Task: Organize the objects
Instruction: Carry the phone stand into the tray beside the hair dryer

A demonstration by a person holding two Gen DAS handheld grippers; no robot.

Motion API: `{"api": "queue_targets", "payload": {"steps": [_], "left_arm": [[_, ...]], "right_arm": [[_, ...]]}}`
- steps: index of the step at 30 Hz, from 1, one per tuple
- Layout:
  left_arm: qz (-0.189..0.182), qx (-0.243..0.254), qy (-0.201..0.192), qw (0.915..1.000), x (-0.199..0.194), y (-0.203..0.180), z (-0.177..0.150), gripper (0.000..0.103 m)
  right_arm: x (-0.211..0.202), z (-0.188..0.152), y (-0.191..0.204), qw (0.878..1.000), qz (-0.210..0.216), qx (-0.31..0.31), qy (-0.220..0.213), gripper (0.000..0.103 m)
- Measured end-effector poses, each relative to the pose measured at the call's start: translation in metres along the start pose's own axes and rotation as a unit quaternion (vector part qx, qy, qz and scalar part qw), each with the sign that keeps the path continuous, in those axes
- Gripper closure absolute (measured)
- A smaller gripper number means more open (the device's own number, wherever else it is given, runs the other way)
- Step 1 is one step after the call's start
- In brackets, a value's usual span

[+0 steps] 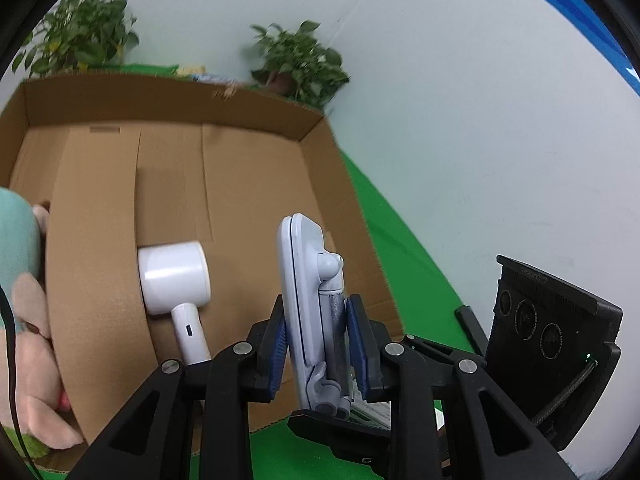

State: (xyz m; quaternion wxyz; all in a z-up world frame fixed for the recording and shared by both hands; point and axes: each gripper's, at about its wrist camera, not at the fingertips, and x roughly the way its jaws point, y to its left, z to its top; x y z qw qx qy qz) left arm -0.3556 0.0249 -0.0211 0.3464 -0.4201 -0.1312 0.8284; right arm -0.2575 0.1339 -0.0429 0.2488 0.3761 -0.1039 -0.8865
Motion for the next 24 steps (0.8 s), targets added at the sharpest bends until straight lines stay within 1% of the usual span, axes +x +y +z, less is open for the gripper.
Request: {"api": "queue_targets", "payload": {"steps": [5, 10, 14, 16, 22, 24], "left_arm": [[0.007, -0.041, 0.039, 0.9984, 0.043, 0.029, -0.004, 0.078], [0.01, -0.072, 0.063, 0.9953, 0.071, 0.045, -0.009, 0.077], [0.018, -0.088, 0.079, 0.9928, 0.084, 0.055, -0.014, 0.075], [0.029, -0.094, 0.09, 0.9911, 0.09, 0.06, -0.018, 0.074], [0.041, -0.1, 0.096, 0.9895, 0.09, 0.061, -0.021, 0.074], [0.047, -0.1, 0.099, 0.9889, 0.086, 0.061, -0.02, 0.074]], "right_arm": [[0.025, -0.006, -0.023, 0.998, -0.002, 0.041, 0.039, 0.037], [0.041, -0.011, -0.036, 0.996, -0.015, 0.053, 0.066, 0.037], [0.051, -0.016, -0.044, 0.994, -0.026, 0.057, 0.086, 0.037], [0.057, -0.017, -0.046, 0.993, -0.031, 0.054, 0.096, 0.037], [0.064, -0.019, -0.045, 0.992, -0.041, 0.045, 0.11, 0.037], [0.067, -0.02, -0.046, 0.99, -0.065, 0.04, 0.118, 0.037]]}}
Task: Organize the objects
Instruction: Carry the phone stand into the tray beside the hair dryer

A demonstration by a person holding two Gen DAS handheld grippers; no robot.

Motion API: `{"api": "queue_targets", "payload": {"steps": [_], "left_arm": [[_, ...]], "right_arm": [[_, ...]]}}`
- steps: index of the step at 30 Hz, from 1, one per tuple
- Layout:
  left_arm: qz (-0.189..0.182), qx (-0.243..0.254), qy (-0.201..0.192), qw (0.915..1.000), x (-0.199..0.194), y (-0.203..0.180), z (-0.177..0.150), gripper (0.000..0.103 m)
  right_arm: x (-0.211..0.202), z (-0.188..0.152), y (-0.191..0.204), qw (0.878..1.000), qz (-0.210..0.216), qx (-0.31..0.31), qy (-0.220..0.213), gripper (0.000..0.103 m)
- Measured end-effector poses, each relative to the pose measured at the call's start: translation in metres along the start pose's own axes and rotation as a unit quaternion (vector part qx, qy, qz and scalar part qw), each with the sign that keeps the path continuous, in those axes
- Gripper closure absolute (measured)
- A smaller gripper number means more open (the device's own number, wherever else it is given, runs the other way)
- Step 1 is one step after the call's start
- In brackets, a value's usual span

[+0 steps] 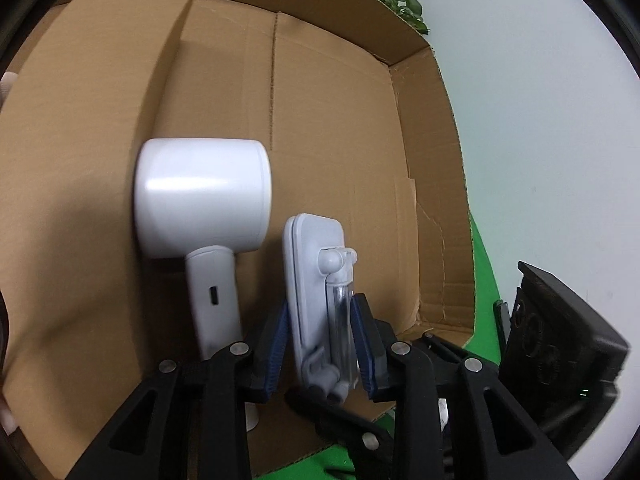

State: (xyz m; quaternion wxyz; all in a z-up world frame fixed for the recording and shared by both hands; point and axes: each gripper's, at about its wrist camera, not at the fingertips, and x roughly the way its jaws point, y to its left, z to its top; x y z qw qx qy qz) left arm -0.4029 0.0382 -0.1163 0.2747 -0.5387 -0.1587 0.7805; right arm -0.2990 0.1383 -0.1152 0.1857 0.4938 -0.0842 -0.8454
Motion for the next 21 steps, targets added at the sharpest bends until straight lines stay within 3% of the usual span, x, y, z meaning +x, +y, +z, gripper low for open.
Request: {"api": "queue_targets", "payload": {"steps": [10, 18, 21], "left_arm": [[0.021, 0.015, -0.038, 0.9989, -0.036, 0.005, -0.012, 0.074], [0.039, 0.028, -0.061, 0.997, -0.061, 0.011, -0.028, 0.074], [0.048, 0.043, -0.081, 0.9946, -0.075, 0.007, -0.033, 0.073]], "right_arm": [[0.012, 0.0, 0.008, 0.999, -0.041, -0.014, 0.024, 0.034], [0.004, 0.005, 0.008, 0.998, -0.056, -0.014, 0.007, 0.034], [0.003, 0.006, 0.008, 0.998, -0.067, -0.015, 0.003, 0.042]]}}
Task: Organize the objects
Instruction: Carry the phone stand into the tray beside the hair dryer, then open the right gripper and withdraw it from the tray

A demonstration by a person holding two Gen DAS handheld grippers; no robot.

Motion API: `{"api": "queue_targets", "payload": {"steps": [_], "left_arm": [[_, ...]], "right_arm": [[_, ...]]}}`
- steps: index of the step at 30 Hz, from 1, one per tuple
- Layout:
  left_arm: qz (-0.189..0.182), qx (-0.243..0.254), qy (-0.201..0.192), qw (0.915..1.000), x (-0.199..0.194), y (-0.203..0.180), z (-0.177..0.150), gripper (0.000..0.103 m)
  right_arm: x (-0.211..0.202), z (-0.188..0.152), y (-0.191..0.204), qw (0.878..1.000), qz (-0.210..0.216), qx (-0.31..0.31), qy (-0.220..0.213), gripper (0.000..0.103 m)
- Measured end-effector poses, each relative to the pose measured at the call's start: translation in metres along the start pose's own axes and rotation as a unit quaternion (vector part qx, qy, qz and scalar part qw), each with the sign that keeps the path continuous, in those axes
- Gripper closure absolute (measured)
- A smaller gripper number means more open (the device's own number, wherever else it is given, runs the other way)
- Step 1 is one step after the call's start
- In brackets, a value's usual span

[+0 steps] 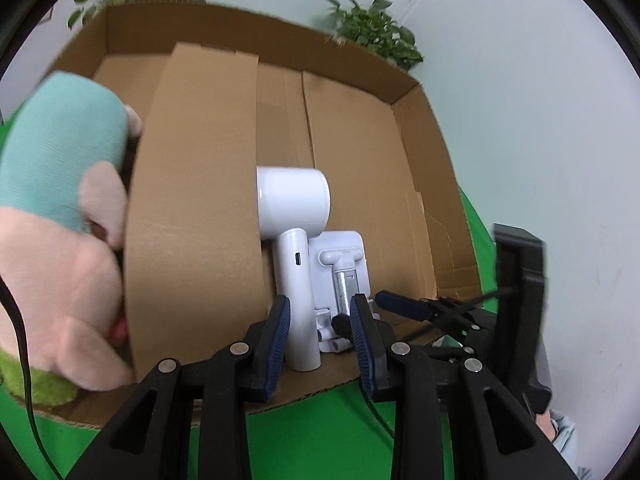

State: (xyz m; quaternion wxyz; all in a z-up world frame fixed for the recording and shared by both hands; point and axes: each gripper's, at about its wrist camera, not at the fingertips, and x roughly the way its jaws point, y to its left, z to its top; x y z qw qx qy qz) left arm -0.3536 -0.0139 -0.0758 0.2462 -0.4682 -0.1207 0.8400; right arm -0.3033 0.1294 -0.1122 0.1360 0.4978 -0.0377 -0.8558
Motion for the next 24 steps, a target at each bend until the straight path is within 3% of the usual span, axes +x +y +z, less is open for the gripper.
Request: {"api": "queue_targets", "payload": {"steps": [2, 6, 10, 12, 14, 16, 17, 19, 22, 24], "left_arm": [[0.003, 0.01, -0.013, 0.9999, -0.014, -0.002, -0.006, 0.069], [0.029, 0.041, -0.048, 0.9976, -0.036, -0.013, -0.013, 0.064], [0.066, 0.059, -0.096, 0.9914, -0.059, -0.022, -0.024, 0.05], [0.09, 0.068, -0.126, 0.9856, -0.074, -0.025, -0.032, 0.041], [0.132, 0.083, -0.17, 0.9731, -0.09, -0.031, -0.044, 0.027], [0.17, 0.092, -0.214, 0.9575, -0.105, -0.038, -0.057, 0.005], [0.182, 0.094, -0.232, 0.9508, -0.112, -0.04, -0.064, 0.0], [0.2, 0.103, -0.257, 0.94, -0.122, -0.045, -0.076, 0.001], [0.245, 0.117, -0.273, 0.923, -0.13, -0.051, -0.09, 0.0], [0.255, 0.119, -0.276, 0.919, -0.134, -0.053, -0.099, 0.0]], "right_arm": [[0.003, 0.0, -0.001, 1.0, -0.005, 0.002, 0.004, 0.056], [0.001, -0.001, -0.002, 1.0, -0.011, 0.004, -0.004, 0.057], [-0.01, -0.002, -0.009, 1.0, -0.012, 0.017, -0.015, 0.057], [-0.029, -0.007, -0.009, 0.999, -0.028, 0.016, -0.043, 0.05], [-0.055, -0.018, -0.006, 0.996, -0.04, 0.0, -0.079, 0.015], [-0.083, -0.036, 0.002, 0.991, -0.063, -0.031, -0.113, 0.012], [-0.091, -0.041, -0.001, 0.989, -0.074, -0.04, -0.122, 0.009], [-0.116, -0.056, -0.004, 0.986, -0.08, -0.049, -0.141, 0.001], [-0.135, -0.06, -0.003, 0.983, -0.072, -0.051, -0.163, 0.001], [-0.139, -0.078, 0.011, 0.98, -0.07, -0.054, -0.176, 0.001]]}}
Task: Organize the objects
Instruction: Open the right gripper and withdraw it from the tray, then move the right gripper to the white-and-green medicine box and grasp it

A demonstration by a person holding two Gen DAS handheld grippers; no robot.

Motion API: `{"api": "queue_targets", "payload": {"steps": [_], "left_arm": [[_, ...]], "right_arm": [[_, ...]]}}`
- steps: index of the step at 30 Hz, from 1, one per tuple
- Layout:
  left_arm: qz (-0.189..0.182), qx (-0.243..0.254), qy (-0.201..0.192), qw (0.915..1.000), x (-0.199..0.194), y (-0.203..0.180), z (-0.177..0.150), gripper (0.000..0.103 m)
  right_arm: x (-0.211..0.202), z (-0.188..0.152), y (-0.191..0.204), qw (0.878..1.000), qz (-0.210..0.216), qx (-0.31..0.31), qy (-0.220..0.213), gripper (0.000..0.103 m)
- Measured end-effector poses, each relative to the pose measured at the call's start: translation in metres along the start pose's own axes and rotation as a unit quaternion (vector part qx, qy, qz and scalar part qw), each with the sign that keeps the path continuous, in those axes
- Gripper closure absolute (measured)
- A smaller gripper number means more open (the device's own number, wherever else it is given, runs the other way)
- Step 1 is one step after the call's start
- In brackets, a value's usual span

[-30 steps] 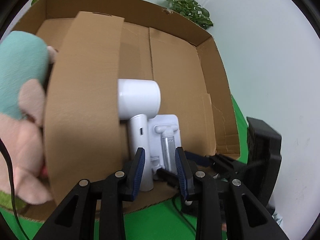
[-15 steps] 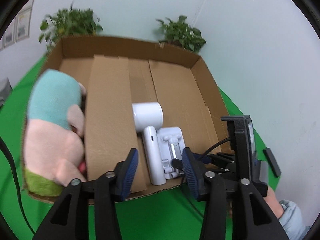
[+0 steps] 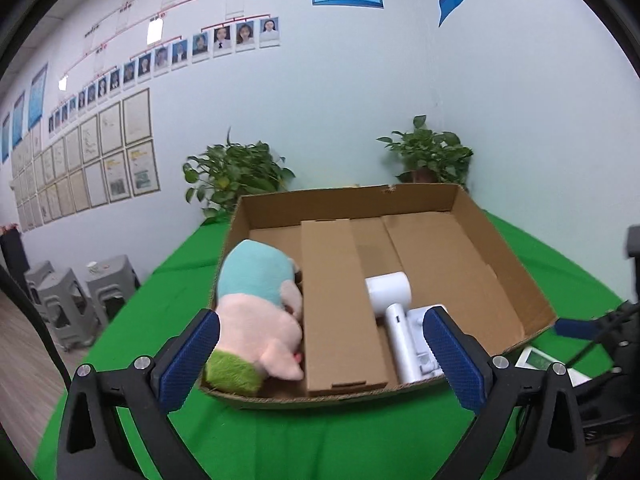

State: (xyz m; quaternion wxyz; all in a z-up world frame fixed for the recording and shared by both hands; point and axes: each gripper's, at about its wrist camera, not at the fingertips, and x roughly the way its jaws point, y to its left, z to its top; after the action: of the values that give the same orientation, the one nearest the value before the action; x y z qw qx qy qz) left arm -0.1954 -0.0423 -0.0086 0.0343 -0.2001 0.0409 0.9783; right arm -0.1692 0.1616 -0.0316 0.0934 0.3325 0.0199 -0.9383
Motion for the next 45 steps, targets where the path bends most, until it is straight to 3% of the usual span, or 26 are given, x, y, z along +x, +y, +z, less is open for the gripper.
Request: {"api": "queue_targets", "payload": {"steps": [3, 11, 18, 22, 27, 31, 33, 35, 38, 42, 44, 45], "left_arm": [[-0.013, -0.015, 0.004, 0.9998, -0.006, 0.003, -0.005, 0.0], [-0.028, -0.022, 0.024, 0.9991, -0.013, -0.001, -0.026, 0.0], [-0.059, -0.021, 0.063, 0.996, -0.001, -0.012, -0.049, 0.0], [-0.074, -0.031, 0.121, 0.9894, 0.022, -0.02, -0.064, 0.001], [-0.096, -0.026, 0.159, 0.9823, 0.037, -0.033, -0.079, 0.001], [-0.119, -0.028, 0.174, 0.9772, 0.04, -0.038, -0.086, 0.001], [-0.122, -0.032, 0.178, 0.976, 0.04, -0.036, -0.086, 0.001], [-0.128, -0.039, 0.177, 0.9751, 0.038, -0.034, -0.084, 0.001], [-0.148, -0.051, 0.18, 0.9712, 0.036, -0.029, -0.082, 0.001], [-0.186, -0.07, 0.191, 0.9612, 0.038, -0.029, -0.082, 0.001], [-0.21, -0.076, 0.204, 0.9531, 0.042, -0.033, -0.085, 0.001], [-0.22, -0.077, 0.212, 0.9491, 0.045, -0.036, -0.087, 0.001]], "right_arm": [[-0.004, 0.004, 0.024, 1.0, 0.0, -0.006, -0.012, 0.001], [-0.025, -0.028, 0.014, 0.999, 0.05, -0.017, -0.006, 0.001], [-0.026, -0.067, -0.045, 0.999, -0.021, 0.004, 0.042, 0.001], [-0.023, -0.086, -0.069, 0.996, -0.064, 0.0, 0.07, 0.001], [-0.011, -0.094, -0.09, 0.993, -0.063, 0.039, 0.09, 0.001], [-0.003, -0.1, -0.086, 0.993, -0.038, 0.056, 0.098, 0.001], [-0.001, -0.101, -0.078, 0.994, -0.028, 0.053, 0.095, 0.008], [0.001, -0.103, -0.067, 0.993, -0.021, 0.044, 0.106, 0.041], [-0.001, -0.104, -0.052, 0.993, -0.02, 0.036, 0.11, 0.04], [-0.013, -0.103, -0.03, 0.994, 0.027, 0.031, 0.104, 0.038], [-0.015, -0.104, -0.023, 0.993, 0.04, 0.029, 0.104, 0.01], [-0.015, -0.105, -0.021, 0.993, 0.041, 0.026, 0.104, 0.006]]}}
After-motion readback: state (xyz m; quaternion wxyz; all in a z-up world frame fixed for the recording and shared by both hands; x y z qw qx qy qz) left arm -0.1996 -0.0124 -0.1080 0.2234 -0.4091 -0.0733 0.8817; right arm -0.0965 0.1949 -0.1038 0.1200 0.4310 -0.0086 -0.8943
